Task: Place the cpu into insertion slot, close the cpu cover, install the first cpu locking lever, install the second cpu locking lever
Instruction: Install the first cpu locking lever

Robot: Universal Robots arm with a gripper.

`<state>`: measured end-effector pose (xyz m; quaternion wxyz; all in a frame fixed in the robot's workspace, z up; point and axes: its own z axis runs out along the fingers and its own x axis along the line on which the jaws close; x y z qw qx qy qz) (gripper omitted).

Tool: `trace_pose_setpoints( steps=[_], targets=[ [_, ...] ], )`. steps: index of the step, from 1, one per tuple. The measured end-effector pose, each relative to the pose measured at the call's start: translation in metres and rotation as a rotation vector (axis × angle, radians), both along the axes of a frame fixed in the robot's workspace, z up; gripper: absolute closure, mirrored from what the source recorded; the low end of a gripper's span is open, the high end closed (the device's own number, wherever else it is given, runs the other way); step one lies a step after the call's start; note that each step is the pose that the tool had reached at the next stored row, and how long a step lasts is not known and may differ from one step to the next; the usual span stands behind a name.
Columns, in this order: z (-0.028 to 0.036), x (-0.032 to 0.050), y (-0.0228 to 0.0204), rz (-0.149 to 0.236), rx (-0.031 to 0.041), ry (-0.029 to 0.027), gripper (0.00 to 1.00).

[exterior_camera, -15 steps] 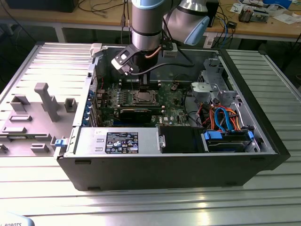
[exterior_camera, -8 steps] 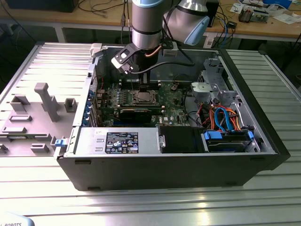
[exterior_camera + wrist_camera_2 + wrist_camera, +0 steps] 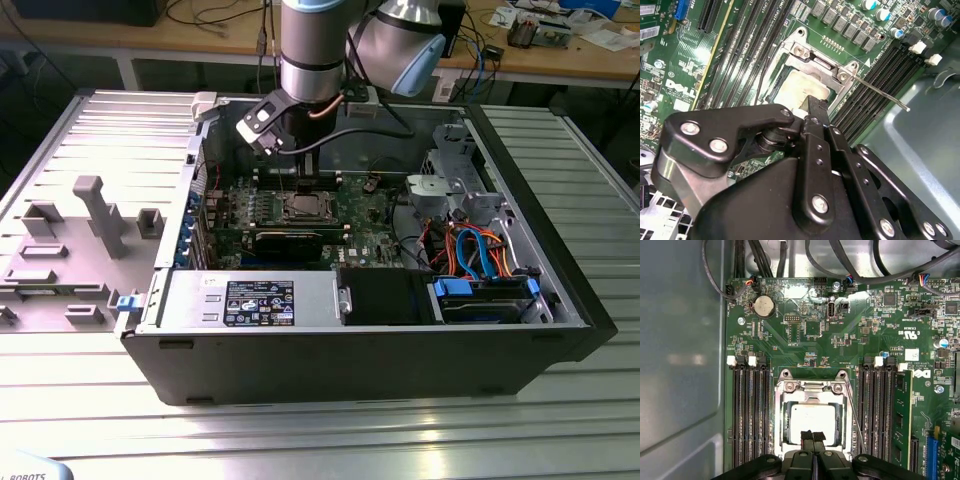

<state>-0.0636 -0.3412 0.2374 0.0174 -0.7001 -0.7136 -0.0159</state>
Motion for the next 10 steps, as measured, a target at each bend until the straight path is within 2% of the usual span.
trace_pose_setpoints(
  steps=[7,10],
  targets=[
    [0.0065,0.0,0.0,0.002,0.0,-0.0001,0.89],
    [0.0076,0.0,0.0002,0.036,0.0003,-0.0002,0.89]
  ],
)
